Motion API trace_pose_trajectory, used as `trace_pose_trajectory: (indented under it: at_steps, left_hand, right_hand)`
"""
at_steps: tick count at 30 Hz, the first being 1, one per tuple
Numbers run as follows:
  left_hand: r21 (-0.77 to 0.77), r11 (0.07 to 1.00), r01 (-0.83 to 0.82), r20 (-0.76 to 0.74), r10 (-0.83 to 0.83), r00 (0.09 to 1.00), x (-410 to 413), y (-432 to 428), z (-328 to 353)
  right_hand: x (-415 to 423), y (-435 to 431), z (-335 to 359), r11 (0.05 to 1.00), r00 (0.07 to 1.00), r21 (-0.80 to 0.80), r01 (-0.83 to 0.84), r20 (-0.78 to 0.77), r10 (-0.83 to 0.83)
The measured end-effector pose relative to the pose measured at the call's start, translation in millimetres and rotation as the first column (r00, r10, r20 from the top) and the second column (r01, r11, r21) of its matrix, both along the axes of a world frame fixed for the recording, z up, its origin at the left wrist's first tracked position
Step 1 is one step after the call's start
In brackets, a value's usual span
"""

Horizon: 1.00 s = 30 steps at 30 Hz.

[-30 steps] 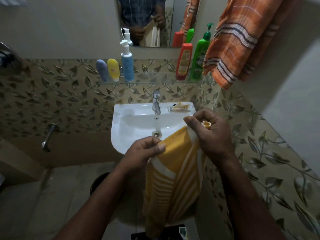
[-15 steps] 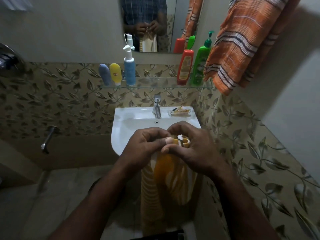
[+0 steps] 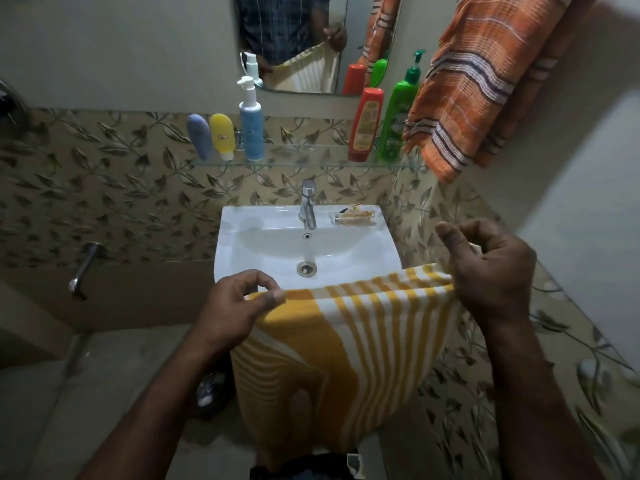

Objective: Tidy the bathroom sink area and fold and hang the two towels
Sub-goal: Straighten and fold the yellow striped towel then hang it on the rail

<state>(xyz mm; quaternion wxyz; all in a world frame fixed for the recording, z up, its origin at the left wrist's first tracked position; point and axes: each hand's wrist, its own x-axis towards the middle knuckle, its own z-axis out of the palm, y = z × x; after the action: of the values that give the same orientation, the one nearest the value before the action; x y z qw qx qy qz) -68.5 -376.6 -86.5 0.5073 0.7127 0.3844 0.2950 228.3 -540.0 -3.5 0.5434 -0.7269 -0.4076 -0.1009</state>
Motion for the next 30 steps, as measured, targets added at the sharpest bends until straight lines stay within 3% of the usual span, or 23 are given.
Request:
trace_pose_trajectory:
  at_steps: [3, 5, 8, 13, 15, 18, 20, 24, 26, 30]
  left_hand:
    - [0.049, 0.999, -0.008, 0.008, 0.008, 1.0, 3, 2, 1]
    - [0.067, 0.998, 0.0, 0.075, -0.005, 0.997, 8, 0, 4]
    - [0.051, 0.994, 0.101, 0.194, -0.109, 0.975, 19, -9, 13]
    - [0.165, 0.934, 0.317, 0.319, -0.354, 0.879, 41, -29, 45]
    - [0.186, 0.928, 0.324, 0.339, -0.37, 0.865, 44, -28, 58]
    - [0.178, 0.939, 0.294, 0.3, -0.336, 0.893, 45, -22, 64]
    - [0.06, 0.94, 0.335, 0.327, -0.336, 0.883, 42, -23, 61]
    - [-0.155, 0.872, 0.464, 0.363, -0.386, 0.848, 35, -29, 46]
    - [-0.199, 0.876, 0.44, 0.389, -0.342, 0.856, 35, -32, 38]
    - [-0.185, 0.947, 0.265, 0.397, -0.174, 0.901, 40, -32, 39]
  right_hand:
    - [-3, 2, -9, 0.999, 0.999, -0.049, 0.02, 0.031, -0.018]
    - [-11, 5, -11, 0.996, 0.997, -0.083, -0.02, -0.076, 0.014]
    - [-33, 12, -12, 0.967, 0.963, -0.15, -0.205, -0.208, 0.172]
    - [-73, 23, -18, 0.716, 0.844, -0.464, -0.522, -0.157, 0.513]
    - [-80, 26, -16, 0.673, 0.782, -0.428, -0.604, -0.155, 0.604]
    - [-78, 26, -5, 0.717, 0.762, -0.263, -0.646, -0.154, 0.63]
    - [-71, 23, 2, 0.735, 0.752, -0.161, -0.659, -0.142, 0.644]
    - [-69, 18, 6, 0.758, 0.711, 0.088, -0.646, -0.292, 0.64]
    - [-70, 17, 6, 0.766, 0.726, 0.091, -0.636, -0.265, 0.634]
    - [-75, 18, 9, 0.807, 0.794, -0.084, -0.585, -0.266, 0.547]
